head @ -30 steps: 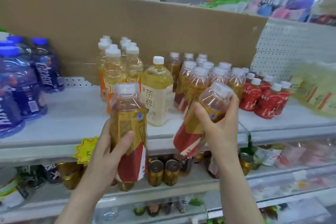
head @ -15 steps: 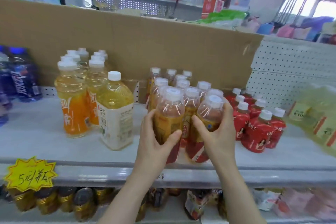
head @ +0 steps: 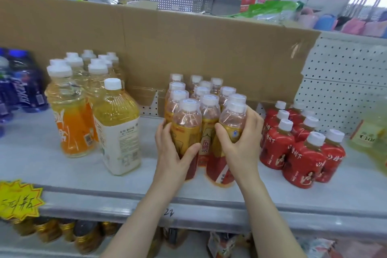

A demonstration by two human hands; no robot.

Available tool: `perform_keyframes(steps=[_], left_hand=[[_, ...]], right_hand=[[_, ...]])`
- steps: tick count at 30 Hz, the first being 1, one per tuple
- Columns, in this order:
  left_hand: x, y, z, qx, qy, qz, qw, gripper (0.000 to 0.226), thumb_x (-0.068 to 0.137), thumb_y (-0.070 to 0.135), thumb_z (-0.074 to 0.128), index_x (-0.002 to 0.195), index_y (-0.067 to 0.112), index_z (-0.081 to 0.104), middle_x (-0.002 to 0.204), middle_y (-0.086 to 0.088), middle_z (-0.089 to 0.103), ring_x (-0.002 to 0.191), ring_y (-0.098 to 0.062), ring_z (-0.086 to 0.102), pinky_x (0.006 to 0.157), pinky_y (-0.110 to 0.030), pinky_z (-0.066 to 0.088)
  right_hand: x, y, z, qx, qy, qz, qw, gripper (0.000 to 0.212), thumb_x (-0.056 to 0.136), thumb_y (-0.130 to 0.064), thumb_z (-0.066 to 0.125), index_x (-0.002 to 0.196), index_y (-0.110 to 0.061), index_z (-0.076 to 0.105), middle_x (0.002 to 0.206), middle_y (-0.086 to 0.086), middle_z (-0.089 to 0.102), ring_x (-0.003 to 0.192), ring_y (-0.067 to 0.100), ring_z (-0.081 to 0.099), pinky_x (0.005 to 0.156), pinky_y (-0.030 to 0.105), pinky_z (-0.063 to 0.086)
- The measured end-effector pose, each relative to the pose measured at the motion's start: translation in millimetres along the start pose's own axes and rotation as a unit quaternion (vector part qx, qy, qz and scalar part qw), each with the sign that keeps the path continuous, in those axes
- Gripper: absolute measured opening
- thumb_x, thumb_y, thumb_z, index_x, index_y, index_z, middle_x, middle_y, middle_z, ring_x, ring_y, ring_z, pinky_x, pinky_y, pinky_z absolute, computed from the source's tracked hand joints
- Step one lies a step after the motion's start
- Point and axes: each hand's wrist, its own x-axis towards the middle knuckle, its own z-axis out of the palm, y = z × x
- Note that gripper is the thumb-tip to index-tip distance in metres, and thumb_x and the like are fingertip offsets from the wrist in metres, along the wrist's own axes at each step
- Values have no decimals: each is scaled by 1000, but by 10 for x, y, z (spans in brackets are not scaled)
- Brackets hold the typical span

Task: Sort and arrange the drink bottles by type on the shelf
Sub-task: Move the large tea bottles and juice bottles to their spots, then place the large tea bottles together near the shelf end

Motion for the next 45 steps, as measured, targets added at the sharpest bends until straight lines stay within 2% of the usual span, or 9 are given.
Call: perform_keyframes(steps=[8, 11, 14, 18, 22, 28, 33, 36, 45], left_hand=[[70, -137, -26, -17, -16, -20, 1000, 98, 78, 56, 61, 155, 23, 12, 159, 2, 23, 145, -11, 29, 120, -41, 29], [67, -115, -34, -4, -22, -30, 999, 98, 79, 59, 59, 155, 23, 9, 159, 0, 23, 145, -14, 29, 119, -45, 30], [49, -78, -81, 8, -37, -24, 999, 94, 84, 53, 62, 156, 24, 8, 161, 1, 18, 148, -14, 23, 121, -44, 27], [-34, -11, -266, 75, -66, -26, 995, 83, 93, 30, 65, 157, 20, 13, 159, 0, 25, 146, -13, 26, 119, -32, 25], [-253, 38, -692, 96, -94, 1, 991, 60, 96, 29, 61, 150, 30, 36, 146, 11, 46, 131, -4, 45, 113, -29, 38], [-368, -83, -1733, 57, 114, 23, 992, 22, 93, 14, 65, 108, 32, 67, 100, 18, 67, 93, 0, 63, 76, -13, 51], [-103, -436, -2426, 35, 168, -29, 985, 32, 92, 17, 67, 112, 38, 55, 107, 9, 61, 93, -3, 62, 77, -17, 52], [128, -651, -2631, 83, 120, -73, 987, 48, 90, 29, 70, 131, 29, 46, 122, 8, 54, 103, -6, 58, 87, -26, 51], [762, -840, -2478, 117, 3, -105, 987, 74, 82, 42, 75, 142, 25, 36, 137, 2, 56, 122, -21, 57, 100, -42, 49]], right_hand=[[-80, 53, -36, 5, 15, -31, 999, 80, 88, -20, 77, 153, -8, 31, 145, 7, 39, 139, 13, 37, 117, 24, 33], [-109, 24, -59, -20, 12, -42, 999, 87, 88, -12, 77, 157, -9, 25, 146, 12, 36, 138, 10, 33, 111, 9, 27], [-116, -6, -83, -49, 8, -47, 998, 81, 88, -13, 77, 154, -9, 30, 143, 15, 38, 134, 13, 37, 106, 5, 28], [-107, -46, -148, -96, -2, -37, 995, 78, 88, -27, 77, 152, -16, 33, 139, 9, 43, 129, 24, 45, 107, 39, 44], [-154, -325, -112, -149, 84, -31, 985, 66, 91, -35, 67, 145, -6, 42, 135, 20, 47, 126, 32, 42, 109, 47, 39], [-452, -1190, 624, -38, 35, -91, 994, 53, 95, -19, 69, 141, -7, 47, 131, 12, 53, 122, 27, 52, 104, 41, 44], [-684, -1475, 1436, 31, -175, 70, 982, 104, 81, -51, 79, 160, -27, 15, 161, -2, 33, 148, 14, 32, 118, 29, 28], [-735, -1429, 1696, 54, -140, 141, 978, 106, 71, -48, 88, 152, -33, 21, 151, -3, 46, 138, 21, 47, 112, 46, 44], [-903, -1545, 1632, 29, -94, 185, 978, 86, 71, -35, 91, 138, -26, 37, 131, -6, 57, 120, 15, 56, 96, 32, 43]])
